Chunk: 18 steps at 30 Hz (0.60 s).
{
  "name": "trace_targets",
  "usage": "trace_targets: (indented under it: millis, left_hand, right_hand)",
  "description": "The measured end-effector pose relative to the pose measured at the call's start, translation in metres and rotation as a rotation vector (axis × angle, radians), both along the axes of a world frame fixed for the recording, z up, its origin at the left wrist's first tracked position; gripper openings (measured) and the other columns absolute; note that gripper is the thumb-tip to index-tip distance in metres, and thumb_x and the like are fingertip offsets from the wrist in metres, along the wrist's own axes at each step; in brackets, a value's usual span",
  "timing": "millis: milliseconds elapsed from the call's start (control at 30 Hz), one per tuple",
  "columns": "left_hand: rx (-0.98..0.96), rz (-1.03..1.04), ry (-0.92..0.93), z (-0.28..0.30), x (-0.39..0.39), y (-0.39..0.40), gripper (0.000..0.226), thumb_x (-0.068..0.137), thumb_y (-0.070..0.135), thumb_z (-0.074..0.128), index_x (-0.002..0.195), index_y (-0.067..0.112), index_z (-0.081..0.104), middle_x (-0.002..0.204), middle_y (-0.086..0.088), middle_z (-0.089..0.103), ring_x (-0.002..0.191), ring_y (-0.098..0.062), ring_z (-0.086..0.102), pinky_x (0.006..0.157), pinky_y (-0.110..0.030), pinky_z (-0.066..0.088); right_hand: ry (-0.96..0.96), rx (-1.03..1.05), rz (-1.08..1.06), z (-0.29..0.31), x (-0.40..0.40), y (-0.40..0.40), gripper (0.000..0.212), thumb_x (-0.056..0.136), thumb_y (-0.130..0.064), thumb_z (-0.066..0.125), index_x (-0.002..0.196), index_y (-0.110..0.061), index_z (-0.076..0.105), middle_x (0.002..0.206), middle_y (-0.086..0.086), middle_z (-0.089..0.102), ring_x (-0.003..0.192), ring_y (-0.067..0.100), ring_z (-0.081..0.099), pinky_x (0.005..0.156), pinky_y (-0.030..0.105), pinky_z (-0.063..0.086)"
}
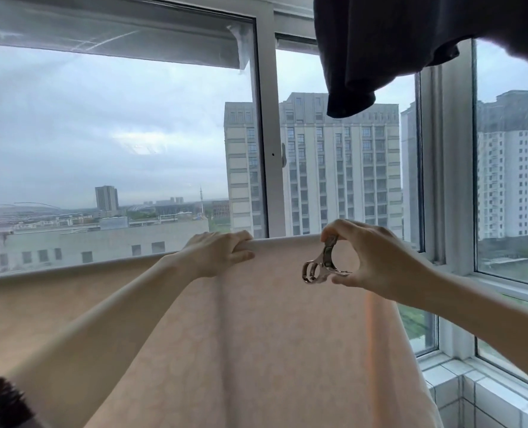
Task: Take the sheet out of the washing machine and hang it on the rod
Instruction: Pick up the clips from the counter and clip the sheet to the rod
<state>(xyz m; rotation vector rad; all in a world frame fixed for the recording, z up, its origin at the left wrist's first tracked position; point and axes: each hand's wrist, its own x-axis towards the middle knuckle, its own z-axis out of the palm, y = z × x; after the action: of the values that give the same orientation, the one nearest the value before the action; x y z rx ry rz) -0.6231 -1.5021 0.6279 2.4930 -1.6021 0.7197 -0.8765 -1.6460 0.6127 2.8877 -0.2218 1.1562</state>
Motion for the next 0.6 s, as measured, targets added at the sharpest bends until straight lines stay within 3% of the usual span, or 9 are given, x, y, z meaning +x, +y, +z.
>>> trace_targets:
  millis: [67, 167, 300, 433, 600]
  left_hand:
    - [-0.003, -0.026, 0.011, 0.002, 0.0, -0.01, 0.03, 0.091, 0.061, 0.042, 0.094, 0.032, 0.05, 0.079, 0.01, 0.056, 0.074, -0.015, 0.053, 0.062, -0.031, 0.034]
    - [0.009, -0.061, 0.036, 0.006, 0.003, -0.023, 0.04, 0.087, 0.063, 0.048, 0.072, 0.026, 0.043, 0.067, 0.008, 0.048, 0.061, -0.011, 0.046, 0.055, -0.029, 0.032]
    - [0.007, -0.078, 0.117, 0.008, 0.008, -0.04, 0.038, 0.086, 0.055, 0.057, 0.067, 0.023, 0.049, 0.066, 0.006, 0.05, 0.06, -0.01, 0.046, 0.055, -0.029, 0.033]
    - [0.019, -0.111, 0.145, 0.008, 0.014, -0.054, 0.038, 0.086, 0.051, 0.059, 0.063, 0.023, 0.046, 0.063, 0.007, 0.048, 0.058, -0.01, 0.045, 0.056, -0.03, 0.033]
    - [-0.016, -0.112, 0.072, 0.007, 0.015, -0.057, 0.037, 0.085, 0.052, 0.06, 0.063, 0.027, 0.044, 0.063, 0.01, 0.047, 0.057, -0.006, 0.044, 0.053, -0.027, 0.032]
  right_hand:
    - [-0.008, 0.009, 0.002, 0.006, 0.002, -0.008, 0.055, 0.064, -0.035, 0.084, 0.11, -0.031, 0.053, 0.111, -0.019, 0.061, 0.099, 0.006, 0.059, 0.086, 0.032, 0.05]
    - [-0.005, 0.054, 0.03, 0.02, 0.008, -0.017, 0.058, 0.061, -0.031, 0.087, 0.109, -0.03, 0.055, 0.112, -0.016, 0.063, 0.102, 0.001, 0.059, 0.089, 0.026, 0.049]
    - [0.043, 0.082, 0.054, 0.047, 0.023, -0.026, 0.061, 0.056, -0.027, 0.088, 0.109, -0.028, 0.058, 0.111, -0.014, 0.066, 0.098, -0.002, 0.059, 0.078, 0.009, 0.042]
    - [0.036, 0.031, 0.035, 0.069, 0.037, -0.032, 0.062, 0.054, -0.033, 0.088, 0.11, -0.024, 0.065, 0.11, -0.012, 0.068, 0.105, 0.002, 0.06, 0.091, 0.017, 0.041]
    - [0.032, 0.017, 0.003, 0.076, 0.059, -0.037, 0.063, 0.058, -0.029, 0.087, 0.115, -0.015, 0.066, 0.116, -0.003, 0.068, 0.112, 0.011, 0.061, 0.097, 0.02, 0.038]
